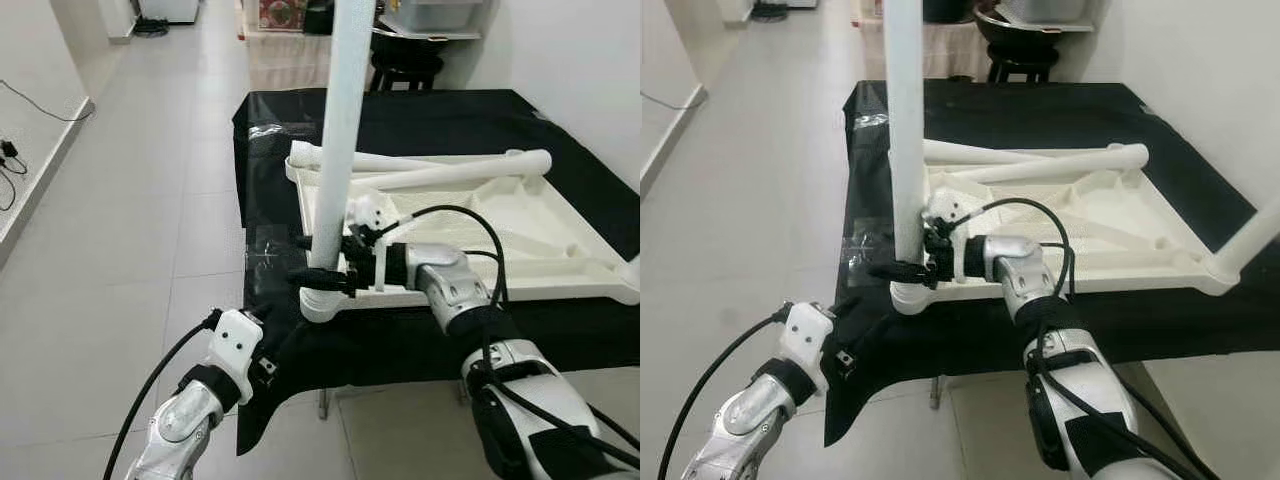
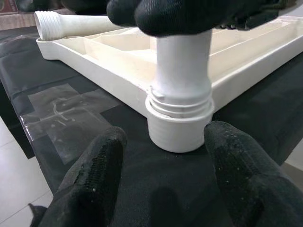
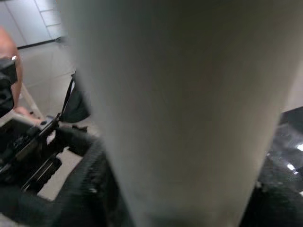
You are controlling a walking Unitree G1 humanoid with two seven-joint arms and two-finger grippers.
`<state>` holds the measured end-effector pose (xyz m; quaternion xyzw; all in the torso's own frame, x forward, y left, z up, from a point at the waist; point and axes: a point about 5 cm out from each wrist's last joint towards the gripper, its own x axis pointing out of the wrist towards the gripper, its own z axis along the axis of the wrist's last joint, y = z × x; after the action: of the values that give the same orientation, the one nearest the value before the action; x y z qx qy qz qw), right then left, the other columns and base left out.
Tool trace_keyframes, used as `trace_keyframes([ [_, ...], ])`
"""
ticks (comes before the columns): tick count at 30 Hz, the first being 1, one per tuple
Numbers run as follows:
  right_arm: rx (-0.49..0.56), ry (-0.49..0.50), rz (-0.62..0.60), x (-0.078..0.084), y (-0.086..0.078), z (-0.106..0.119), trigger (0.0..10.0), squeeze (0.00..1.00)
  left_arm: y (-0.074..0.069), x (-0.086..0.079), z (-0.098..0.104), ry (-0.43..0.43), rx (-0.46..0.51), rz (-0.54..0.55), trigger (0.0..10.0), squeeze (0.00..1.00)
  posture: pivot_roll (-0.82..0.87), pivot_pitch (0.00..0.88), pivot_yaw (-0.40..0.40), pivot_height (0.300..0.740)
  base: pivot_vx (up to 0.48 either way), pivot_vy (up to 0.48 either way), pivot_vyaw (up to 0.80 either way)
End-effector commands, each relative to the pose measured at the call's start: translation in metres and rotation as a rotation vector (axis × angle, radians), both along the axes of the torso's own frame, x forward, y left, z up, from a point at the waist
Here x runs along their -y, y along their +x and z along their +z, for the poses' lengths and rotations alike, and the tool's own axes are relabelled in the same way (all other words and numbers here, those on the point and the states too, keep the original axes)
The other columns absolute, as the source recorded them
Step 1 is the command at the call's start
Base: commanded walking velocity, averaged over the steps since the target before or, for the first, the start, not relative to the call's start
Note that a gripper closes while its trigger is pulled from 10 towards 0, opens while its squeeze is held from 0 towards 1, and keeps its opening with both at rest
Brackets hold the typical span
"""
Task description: Building children table
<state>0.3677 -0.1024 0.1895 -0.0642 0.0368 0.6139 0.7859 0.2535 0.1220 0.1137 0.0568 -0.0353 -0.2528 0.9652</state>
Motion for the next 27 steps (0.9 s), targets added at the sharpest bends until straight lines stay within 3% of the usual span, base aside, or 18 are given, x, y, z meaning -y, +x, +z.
trace_keyframes([
  [1,-0.042,0.009,-0.024,0.012,-0.003,-0.013,0.0,0.0,-0.004,0.0,-0.003,0.014,-0.008,-0.003,10.0,0.0,0.02,0.113,-0.046,0.74,0.0,0.0,0.0],
  [4,-0.039,0.012,-0.085,0.022,-0.003,-0.016,0.0,0.0,-0.004,0.0,-0.003,0.013,-0.008,-0.005,10.0,0.0,0.02,0.12,-0.047,0.74,0.0,0.0,0.0],
  [6,-0.023,-0.016,-0.331,0.043,-0.001,-0.032,0.0,0.0,-0.006,0.0,-0.002,0.012,-0.007,-0.008,10.0,0.0,0.01,0.131,-0.049,0.74,0.0,0.0,0.0],
  [7,-0.023,-0.016,-0.331,0.043,-0.001,-0.032,0.0,0.0,-0.006,0.0,-0.002,0.012,-0.007,-0.008,10.0,0.0,0.01,0.131,-0.049,0.74,0.0,0.0,0.0],
  [8,-0.009,-0.049,-0.471,0.051,-0.002,-0.041,0.0,0.0,-0.007,0.0,-0.001,0.013,-0.006,-0.009,10.0,0.0,0.01,0.132,-0.05,0.74,0.0,0.0,0.0],
  [9,-0.007,-0.072,-0.759,0.06,-0.002,-0.052,0.0,0.0,-0.008,-0.001,-0.001,0.016,-0.004,-0.008,10.0,0.0,0.02,0.138,-0.056,0.74,0.0,0.0,0.0],
  [10,-0.007,-0.072,-0.759,0.06,-0.002,-0.052,0.0,0.0,-0.008,-0.001,-0.001,0.016,-0.004,-0.008,10.0,0.0,0.02,0.138,-0.056,0.74,0.0,0.0,0.0],
  [12,-0.085,-0.019,-1.017,0.038,-0.038,-0.069,0.0,0.0,-0.012,-0.003,0.001,0.02,0.001,-0.01,10.0,0.0,0.02,0.148,-0.044,0.74,0.0,0.0,0.0],
  [14,-0.085,-0.019,-1.017,0.038,-0.038,-0.069,0.0,0.0,-0.012,-0.003,0.001,0.02,0.001,-0.01,10.0,0.0,0.02,0.148,-0.044,0.74,0.0,0.0,0.0],
  [15,-0.111,0.009,-1.052,0.024,-0.054,-0.07,0.0,0.0,-0.014,-0.003,0.002,0.017,0.001,-0.018,10.0,0.0,0.02,0.149,-0.037,0.74,0.0,0.0,0.0],
  [16,-0.111,0.009,-1.052,0.024,-0.054,-0.07,0.0,0.0,-0.014,-0.003,0.002,0.017,0.001,-0.018,10.0,0.0,0.02,0.149,-0.037,0.74,0.0,0.0,0.0],
  [17,-0.122,0.038,-1.013,0.008,-0.06,-0.069,0.0,0.0,-0.017,-0.002,0.003,0.01,-0.001,-0.034,10.0,0.0,0.0,0.141,-0.025,0.74,0.0,0.0,0.0],
  [21,-0.095,0.035,-0.979,-0.002,-0.053,-0.065,0.0,0.0,-0.021,-0.001,0.002,-0.014,-0.024,-0.059,10.0,0.0,0.02,0.134,-0.025,0.74,0.0,0.0,0.0],
  [22,-0.069,0.033,-0.961,-0.008,-0.045,-0.061,0.8,0.0,-0.025,0.0,0.001,-0.038,-0.051,-0.087,10.0,0.0,0.02,0.133,-0.029,0.74,0.0,0.0,0.0],
  [24,-0.052,0.029,-0.955,-0.009,-0.04,-0.058,0.8,0.0,-0.027,0.0,0.0,-0.055,-0.069,-0.106,10.0,0.0,0.02,0.133,-0.029,0.74,0.0,0.0,0.0],
  [25,-0.026,0.05,-0.948,-0.013,-0.034,-0.05,10.0,0.0,-0.032,0.003,-0.001,-0.081,-0.089,-0.134,10.0,0.0,0.01,0.129,-0.025,0.74,0.0,0.0,0.0],
  [26,-0.001,0.1,-0.906,-0.016,-0.028,-0.038,10.0,1.0,-0.036,0.006,-0.001,-0.107,-0.107,-0.161,10.0,0.0,0.01,0.124,-0.021,0.74,0.0,0.0,0.0],
  [27,-0.001,0.1,-0.906,-0.016,-0.028,-0.038,10.0,1.0,-0.036,0.006,-0.001,-0.107,-0.107,-0.161,10.0,0.0,0.01,0.124,-0.021,0.74,0.0,0.0,0.0],
])
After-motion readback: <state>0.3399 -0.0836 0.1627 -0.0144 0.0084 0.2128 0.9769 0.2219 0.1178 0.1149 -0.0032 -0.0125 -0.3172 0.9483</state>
